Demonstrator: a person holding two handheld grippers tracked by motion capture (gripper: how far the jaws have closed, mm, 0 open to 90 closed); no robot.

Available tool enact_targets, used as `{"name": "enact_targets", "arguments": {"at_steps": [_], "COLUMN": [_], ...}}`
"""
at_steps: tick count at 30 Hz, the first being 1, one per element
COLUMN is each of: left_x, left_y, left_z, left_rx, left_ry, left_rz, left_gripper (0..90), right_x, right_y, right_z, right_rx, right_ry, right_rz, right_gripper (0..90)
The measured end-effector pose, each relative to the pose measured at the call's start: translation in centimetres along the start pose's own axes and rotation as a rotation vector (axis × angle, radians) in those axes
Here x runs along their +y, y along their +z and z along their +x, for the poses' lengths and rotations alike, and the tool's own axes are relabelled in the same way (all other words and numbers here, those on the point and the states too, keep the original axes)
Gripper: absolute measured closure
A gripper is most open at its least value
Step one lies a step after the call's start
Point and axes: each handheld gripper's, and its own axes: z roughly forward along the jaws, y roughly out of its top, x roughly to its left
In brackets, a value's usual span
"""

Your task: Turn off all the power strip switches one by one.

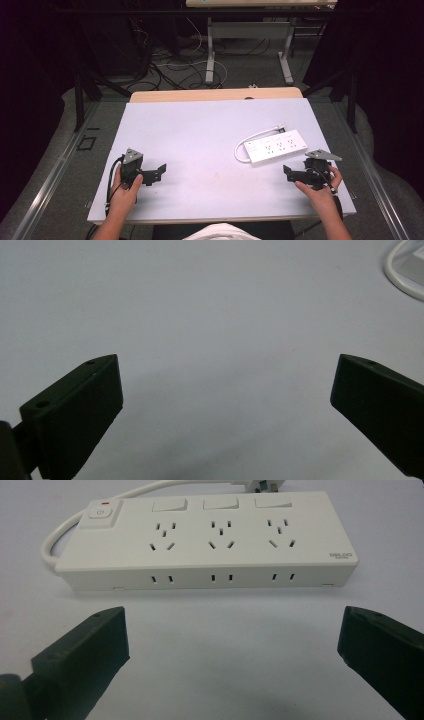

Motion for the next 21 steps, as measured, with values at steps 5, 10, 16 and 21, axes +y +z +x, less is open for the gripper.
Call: {"name": "enact_targets", "arguments": {"at_steps": [5,10,16,21], "left_x": [0.0,0.0,0.0,0.0], "left_y": [0.1,0.1,0.1,0.1], "left_z": [-0.1,-0.2,-0.2,-0.2], "left_rx": [0.009,0.005,0.003,0.004], "left_ry": [-0.004,-0.009,-0.01,-0.009], "left_rz": [-0.009,-0.007,-0.005,-0.006], "left_gripper": [0.4,0.7,0.8,0.9], "right_x": [0.4,1.2,2.4,4.2], "right_y": [0.6,0.9,1.2,1.6], "right_z": [0.5,0.8,1.2,1.8], "right_rx": [0.01,0.026,0.033,0.049], "right_ry": [-0.042,-0.039,-0.08,-0.133], "right_rz": [0.033,0.028,0.029,0.024], "right_gripper": [0.0,0.4,7.4,17.1]}}
